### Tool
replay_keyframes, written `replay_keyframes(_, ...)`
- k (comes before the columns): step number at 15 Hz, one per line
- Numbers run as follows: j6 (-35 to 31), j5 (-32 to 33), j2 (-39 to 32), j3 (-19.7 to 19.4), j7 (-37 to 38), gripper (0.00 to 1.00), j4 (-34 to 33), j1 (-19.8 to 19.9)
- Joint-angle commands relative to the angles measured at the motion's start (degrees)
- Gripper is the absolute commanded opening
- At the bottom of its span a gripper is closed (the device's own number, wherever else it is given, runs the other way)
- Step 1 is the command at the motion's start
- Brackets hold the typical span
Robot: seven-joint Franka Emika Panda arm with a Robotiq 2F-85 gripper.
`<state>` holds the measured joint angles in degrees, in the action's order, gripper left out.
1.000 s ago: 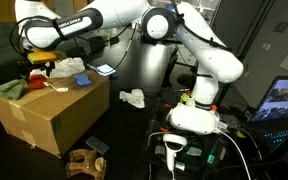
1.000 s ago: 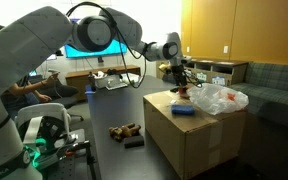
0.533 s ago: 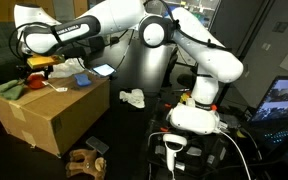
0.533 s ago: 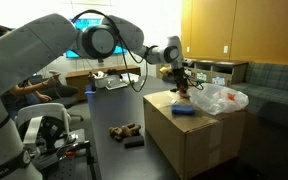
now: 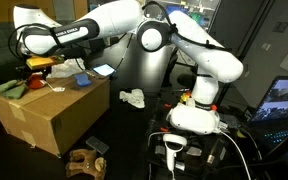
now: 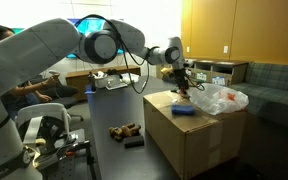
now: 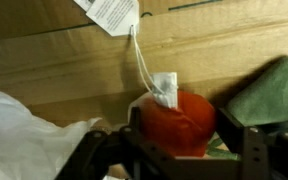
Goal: Put the objects on the table on top of the box and put the objects on the box on the table
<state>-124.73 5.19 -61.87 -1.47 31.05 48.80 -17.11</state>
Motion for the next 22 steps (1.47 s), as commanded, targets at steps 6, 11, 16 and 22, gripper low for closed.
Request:
replay_keyframes(6,3.21,-0.36,-1.49,0.95,-2.25,0.11,-4.18,0.35)
replay_keyframes(11,6.76,0.10,3.36,2.87,-10.22,0.01,1.03,0.06)
replay_keyframes(16,7.39,0.77,12.67,5.98,-22.92,0.03,13.75,0.44)
replay_keyframes(22,8.10,1.58,21.71,7.99,-36.86,0.03,29.91,0.89)
